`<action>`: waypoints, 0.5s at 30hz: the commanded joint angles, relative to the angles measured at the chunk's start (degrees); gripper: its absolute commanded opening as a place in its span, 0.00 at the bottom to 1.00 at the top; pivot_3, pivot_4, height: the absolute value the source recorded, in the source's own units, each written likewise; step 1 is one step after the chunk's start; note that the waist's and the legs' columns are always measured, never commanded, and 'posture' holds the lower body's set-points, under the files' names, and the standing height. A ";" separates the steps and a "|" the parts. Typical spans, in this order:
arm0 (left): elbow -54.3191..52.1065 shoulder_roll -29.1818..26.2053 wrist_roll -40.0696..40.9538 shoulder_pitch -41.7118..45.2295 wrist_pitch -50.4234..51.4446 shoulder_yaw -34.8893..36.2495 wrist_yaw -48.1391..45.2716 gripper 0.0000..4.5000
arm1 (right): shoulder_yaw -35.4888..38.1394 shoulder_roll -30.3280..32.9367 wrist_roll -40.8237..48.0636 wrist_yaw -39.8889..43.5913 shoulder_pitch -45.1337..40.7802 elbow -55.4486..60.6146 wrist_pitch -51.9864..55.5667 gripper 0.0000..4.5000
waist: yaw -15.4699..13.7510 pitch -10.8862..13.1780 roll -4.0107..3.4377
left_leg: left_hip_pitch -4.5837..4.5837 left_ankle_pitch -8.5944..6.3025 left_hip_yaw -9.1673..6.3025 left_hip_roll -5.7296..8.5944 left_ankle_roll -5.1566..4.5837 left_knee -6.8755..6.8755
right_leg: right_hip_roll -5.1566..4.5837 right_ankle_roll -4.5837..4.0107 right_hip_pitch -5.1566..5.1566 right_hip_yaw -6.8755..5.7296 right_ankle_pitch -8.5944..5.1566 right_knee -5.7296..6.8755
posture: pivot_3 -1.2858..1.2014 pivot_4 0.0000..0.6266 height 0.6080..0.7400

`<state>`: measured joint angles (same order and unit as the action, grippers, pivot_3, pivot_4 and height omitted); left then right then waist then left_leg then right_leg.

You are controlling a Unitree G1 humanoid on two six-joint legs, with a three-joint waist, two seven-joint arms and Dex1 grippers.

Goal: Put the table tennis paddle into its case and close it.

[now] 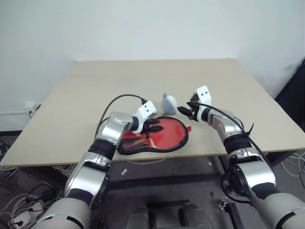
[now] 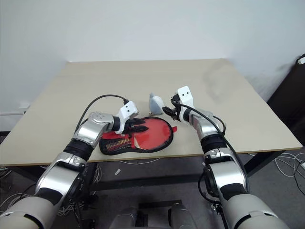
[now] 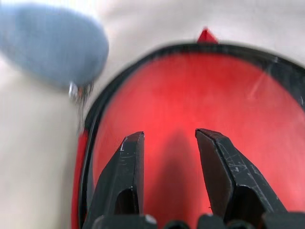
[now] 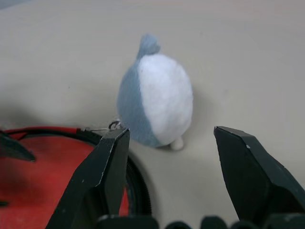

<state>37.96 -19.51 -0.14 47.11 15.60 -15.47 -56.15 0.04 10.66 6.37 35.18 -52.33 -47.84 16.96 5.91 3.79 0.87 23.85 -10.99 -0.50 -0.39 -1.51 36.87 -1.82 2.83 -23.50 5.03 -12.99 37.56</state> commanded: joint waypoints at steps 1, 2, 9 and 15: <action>-1.35 0.85 -1.27 1.37 -0.96 -1.54 -1.29 0.40 | 1.08 -0.81 0.71 -0.30 -3.94 -1.36 -2.08 0.91 | 0.06 0.00 -0.01 | 0.00 0.00 0.00 -0.01 0.00 -0.01 | 0.00 0.00 -0.01 0.01 0.00 0.02 | 0.52 0.00 1.00; -1.89 0.70 -1.49 1.08 -0.94 -2.25 -2.57 0.40 | 0.85 -1.09 0.25 -0.88 -4.38 -2.30 -2.60 0.94 | 0.05 0.01 -0.01 | -0.01 0.00 0.00 -0.01 0.00 -0.02 | 0.01 0.00 -0.02 0.00 0.00 0.03 | 0.52 0.00 1.00; -2.49 -1.07 -3.42 -0.08 -1.77 -4.43 -5.97 0.40 | 1.04 -3.66 0.16 -2.21 -7.62 -8.35 -5.41 1.00 | 0.08 0.01 -0.01 | -0.01 0.00 0.00 -0.03 0.00 -0.02 | 0.04 0.00 -0.02 0.00 0.00 0.03 | 0.52 0.00 1.00; -1.97 -0.68 -4.14 0.17 -1.86 -4.39 -5.73 0.40 | 2.15 -5.98 0.37 -3.45 -11.02 -14.62 -7.88 1.00 | 0.07 0.00 -0.01 | -0.02 0.00 -0.02 -0.03 0.00 0.01 | 0.03 0.00 0.02 -0.01 0.01 0.04 | 0.52 0.00 1.00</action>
<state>36.96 -20.24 -3.71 46.29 14.23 -19.66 -61.79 1.05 4.80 6.61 32.36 -60.67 -62.06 11.08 5.97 3.79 0.85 23.82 -10.98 -0.54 -0.42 -1.51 36.89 -1.79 2.83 -23.47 5.00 -12.98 37.60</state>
